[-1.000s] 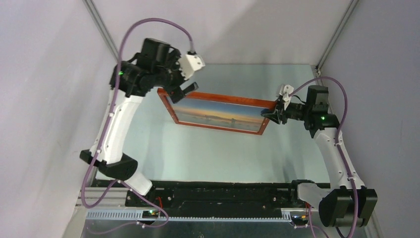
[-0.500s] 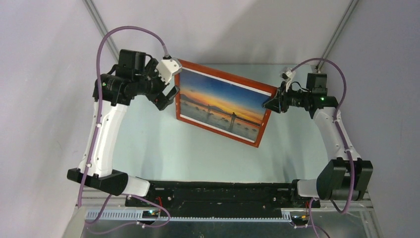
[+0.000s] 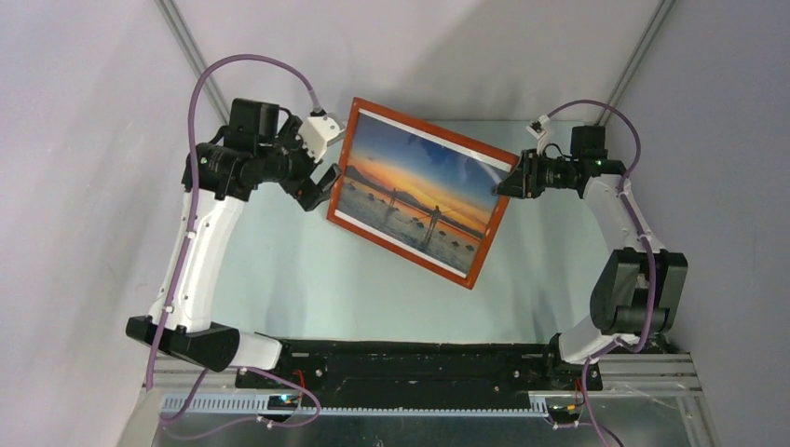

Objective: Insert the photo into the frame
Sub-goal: Turn over the photo frame at the center of the board.

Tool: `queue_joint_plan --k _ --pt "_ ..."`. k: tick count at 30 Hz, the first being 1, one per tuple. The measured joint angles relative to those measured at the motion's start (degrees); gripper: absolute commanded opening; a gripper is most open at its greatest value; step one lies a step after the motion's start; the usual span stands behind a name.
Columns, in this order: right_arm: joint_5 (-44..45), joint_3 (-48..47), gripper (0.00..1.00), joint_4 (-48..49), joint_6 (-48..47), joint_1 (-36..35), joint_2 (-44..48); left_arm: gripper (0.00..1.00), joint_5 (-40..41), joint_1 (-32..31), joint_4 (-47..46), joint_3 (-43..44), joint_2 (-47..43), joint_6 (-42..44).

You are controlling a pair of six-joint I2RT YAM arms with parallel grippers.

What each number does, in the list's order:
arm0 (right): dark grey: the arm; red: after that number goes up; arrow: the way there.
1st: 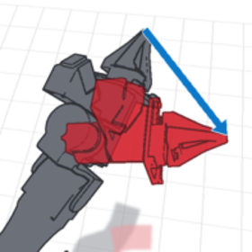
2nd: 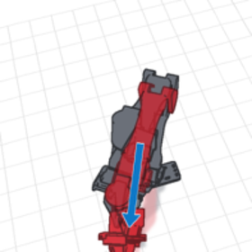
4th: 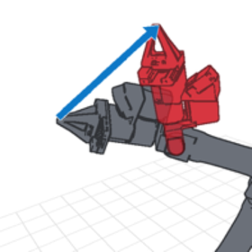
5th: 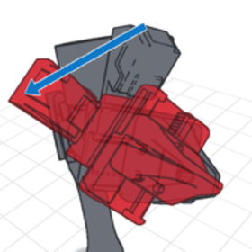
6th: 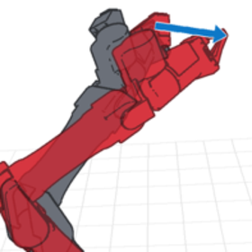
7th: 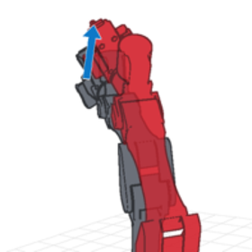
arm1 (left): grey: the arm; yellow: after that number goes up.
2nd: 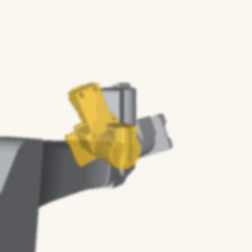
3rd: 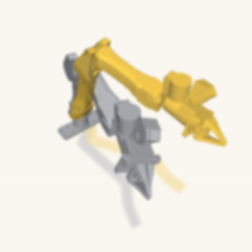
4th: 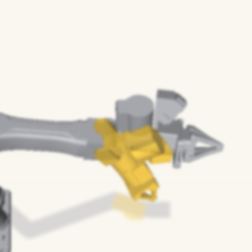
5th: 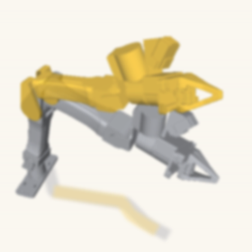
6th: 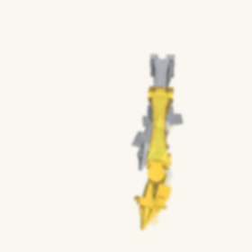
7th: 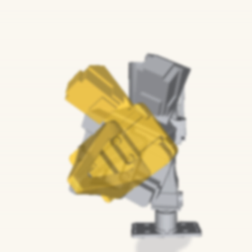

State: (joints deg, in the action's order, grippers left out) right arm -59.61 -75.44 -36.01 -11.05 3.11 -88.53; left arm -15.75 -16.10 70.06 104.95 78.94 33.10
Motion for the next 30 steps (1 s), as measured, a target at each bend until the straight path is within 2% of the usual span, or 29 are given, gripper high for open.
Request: queue_joint_plan --k 30 --pt "-10.71 -1.97 0.00 -4.44 4.96 12.31 -27.39 1.00 -3.19 -0.02 -1.81 -1.90 3.34 -2.32"
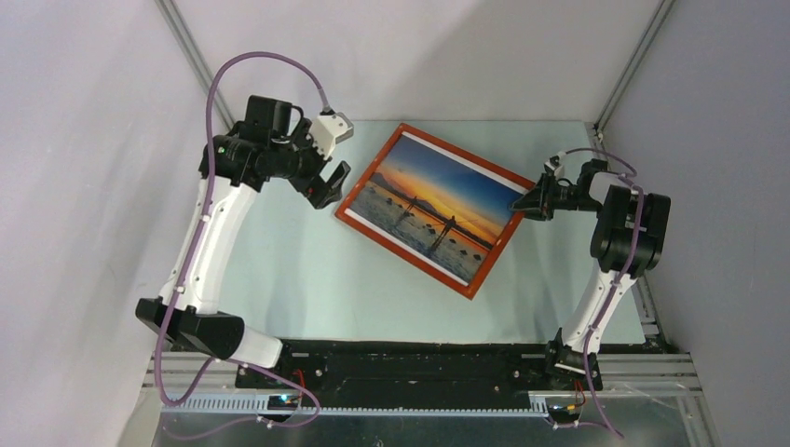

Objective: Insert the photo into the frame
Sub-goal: Turn over the photo frame at the center of the board.

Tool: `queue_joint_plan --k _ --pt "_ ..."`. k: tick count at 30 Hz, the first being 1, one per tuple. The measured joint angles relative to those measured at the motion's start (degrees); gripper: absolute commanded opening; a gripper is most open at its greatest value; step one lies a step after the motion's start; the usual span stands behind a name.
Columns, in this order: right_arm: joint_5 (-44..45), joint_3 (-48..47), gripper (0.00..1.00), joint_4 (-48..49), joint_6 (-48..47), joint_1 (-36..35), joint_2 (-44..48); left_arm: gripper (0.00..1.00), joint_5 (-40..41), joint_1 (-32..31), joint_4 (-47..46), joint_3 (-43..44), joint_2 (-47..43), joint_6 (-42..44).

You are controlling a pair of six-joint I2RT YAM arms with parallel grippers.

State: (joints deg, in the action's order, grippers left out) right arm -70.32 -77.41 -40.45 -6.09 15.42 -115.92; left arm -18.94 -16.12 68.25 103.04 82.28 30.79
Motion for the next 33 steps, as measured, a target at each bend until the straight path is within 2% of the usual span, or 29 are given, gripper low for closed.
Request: queue_joint_plan --k 5,13,17,22,27,33 --pt "-1.11 -6.86 0.00 -6.25 -3.17 1.36 -7.43 1.00 -0.26 -0.57 -0.02 0.00 1.01 -0.50" --pt "-1.49 -10.67 0.01 -14.10 -8.22 4.61 -11.50 1.00 2.40 -1.18 -1.62 1.05 7.52 -5.55" --pt "-1.29 -11.34 0.01 -16.00 -9.51 5.35 -12.44 1.00 6.58 -1.16 -4.42 3.93 16.22 -10.99" --pt "-1.27 -11.67 0.01 -16.72 -10.08 5.46 -13.64 1.00 9.53 -0.39 -7.06 12.57 31.39 -16.81" --pt "-1.20 -11.76 0.01 -16.90 -10.29 5.62 -13.94 1.00 8.61 1.31 -8.37 22.93 46.03 -21.66" --pt "-1.07 -11.76 0.02 -17.00 -10.51 5.73 -13.94 1.00 4.66 2.23 -9.18 29.97 56.00 -26.03"
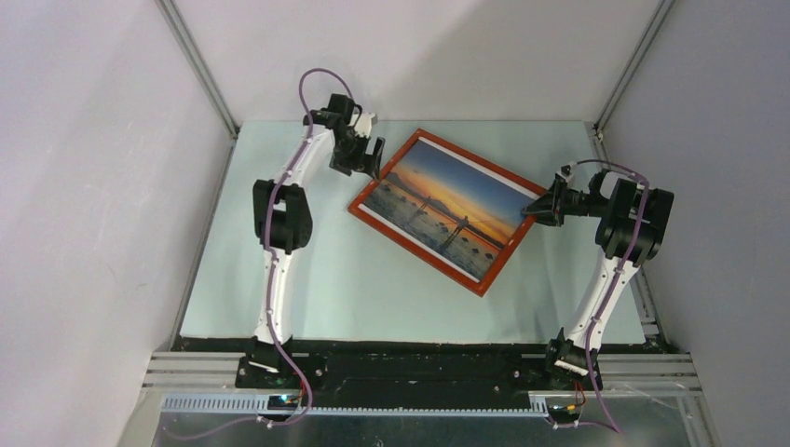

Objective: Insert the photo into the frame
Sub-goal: Turn over the photo frame at the center of the board.

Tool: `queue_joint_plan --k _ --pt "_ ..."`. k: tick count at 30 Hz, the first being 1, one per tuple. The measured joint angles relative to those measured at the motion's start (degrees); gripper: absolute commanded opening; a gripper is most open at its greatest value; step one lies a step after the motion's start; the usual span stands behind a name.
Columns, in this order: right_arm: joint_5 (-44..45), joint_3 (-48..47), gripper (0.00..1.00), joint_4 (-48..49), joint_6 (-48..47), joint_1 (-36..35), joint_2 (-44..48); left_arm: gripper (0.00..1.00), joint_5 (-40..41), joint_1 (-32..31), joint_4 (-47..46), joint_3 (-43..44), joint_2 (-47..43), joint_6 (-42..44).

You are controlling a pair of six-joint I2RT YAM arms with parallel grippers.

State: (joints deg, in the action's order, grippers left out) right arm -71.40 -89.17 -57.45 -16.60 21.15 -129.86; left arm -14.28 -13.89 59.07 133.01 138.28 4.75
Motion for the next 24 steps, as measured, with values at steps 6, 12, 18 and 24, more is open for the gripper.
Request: queue_joint_plan --k 6,12,18,24 --pt "0.15 0.00 0.02 -0.07 0.00 0.11 0.00 1.00 -7.74 0.02 -1.01 0.87 4.98 -4.90" --pt "0.24 0.00 0.03 -0.07 0.00 0.11 0.00 1.00 -13.97 0.02 -2.21 0.87 7.67 -8.02" --pt "1.16 0.00 0.11 0.02 0.50 0.11 0.00 0.99 -17.64 0.37 -6.54 -3.89 5.84 -8.83" --pt "4.66 0.00 0.20 1.16 2.91 -0.35 0.00 0.97 -18.51 0.59 -12.37 -17.64 -1.79 -8.22"
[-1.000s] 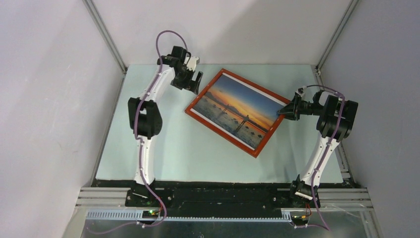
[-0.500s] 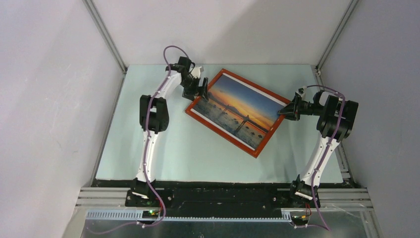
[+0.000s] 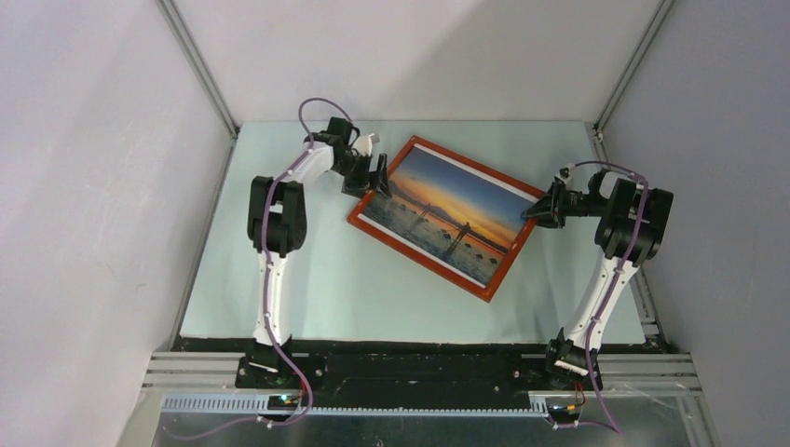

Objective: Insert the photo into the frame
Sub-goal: Turn over the photo frame at the center of the board.

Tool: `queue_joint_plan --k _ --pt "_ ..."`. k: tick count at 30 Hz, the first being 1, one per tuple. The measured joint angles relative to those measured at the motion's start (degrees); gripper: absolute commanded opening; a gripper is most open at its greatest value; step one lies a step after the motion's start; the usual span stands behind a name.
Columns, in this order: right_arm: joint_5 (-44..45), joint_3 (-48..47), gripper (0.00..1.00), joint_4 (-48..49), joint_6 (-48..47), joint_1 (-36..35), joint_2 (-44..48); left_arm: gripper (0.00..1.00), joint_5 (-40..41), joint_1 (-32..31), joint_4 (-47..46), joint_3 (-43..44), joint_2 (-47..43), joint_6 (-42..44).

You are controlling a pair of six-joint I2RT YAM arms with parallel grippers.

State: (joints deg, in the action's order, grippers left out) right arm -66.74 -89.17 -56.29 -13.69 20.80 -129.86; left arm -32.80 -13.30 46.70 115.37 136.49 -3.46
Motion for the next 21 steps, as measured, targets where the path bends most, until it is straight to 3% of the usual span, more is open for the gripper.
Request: queue_joint_plan --k 10,21 --pt "8.79 -4.85 0.32 1.36 5.42 -3.76 -0.55 0.96 1.16 0.11 -3.02 -18.21 -11.08 2.10" --pt "15.02 -19.12 0.41 -0.83 10.16 -8.17 -8.28 0.96 2.69 0.20 -6.34 -30.84 -19.10 1.95"
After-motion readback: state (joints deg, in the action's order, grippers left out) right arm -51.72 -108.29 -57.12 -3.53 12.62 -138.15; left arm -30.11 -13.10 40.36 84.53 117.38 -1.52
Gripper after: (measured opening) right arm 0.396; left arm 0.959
